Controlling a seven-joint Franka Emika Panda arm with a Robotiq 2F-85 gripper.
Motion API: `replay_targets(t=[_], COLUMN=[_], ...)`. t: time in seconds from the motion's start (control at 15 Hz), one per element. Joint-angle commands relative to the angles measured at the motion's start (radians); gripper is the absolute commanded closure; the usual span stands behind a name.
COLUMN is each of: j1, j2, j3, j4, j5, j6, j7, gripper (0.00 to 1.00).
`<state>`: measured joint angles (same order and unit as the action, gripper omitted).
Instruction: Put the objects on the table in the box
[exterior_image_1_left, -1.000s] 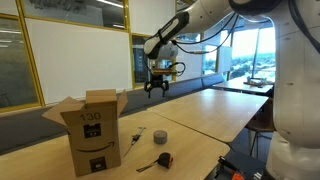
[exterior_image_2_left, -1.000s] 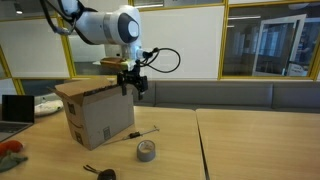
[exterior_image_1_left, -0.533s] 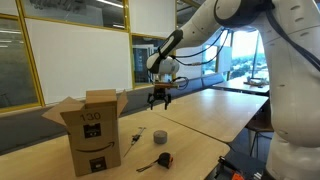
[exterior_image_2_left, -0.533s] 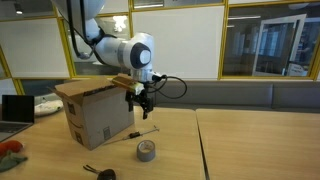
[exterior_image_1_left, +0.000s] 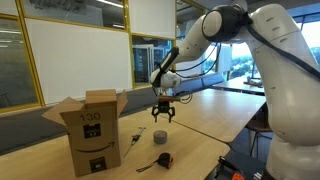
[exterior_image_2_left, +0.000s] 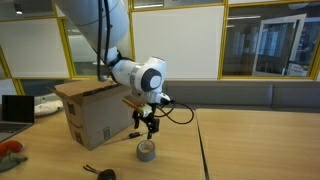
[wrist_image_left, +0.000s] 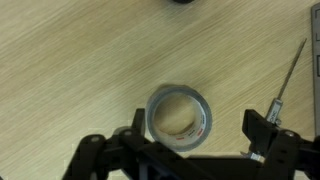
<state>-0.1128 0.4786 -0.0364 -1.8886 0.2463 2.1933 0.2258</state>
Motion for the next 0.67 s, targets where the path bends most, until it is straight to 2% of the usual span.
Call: replay_targets(t=[0.0,0.6], j1=[-0.007,-0.01], j2=[0.066,0.173], j3=[-0.006,-0.029], j4=[0.05,0.105], j5=[0.027,0.021], j6=[0.001,0.055], j7=[-0.014,0.035], gripper=[0.0,0.0])
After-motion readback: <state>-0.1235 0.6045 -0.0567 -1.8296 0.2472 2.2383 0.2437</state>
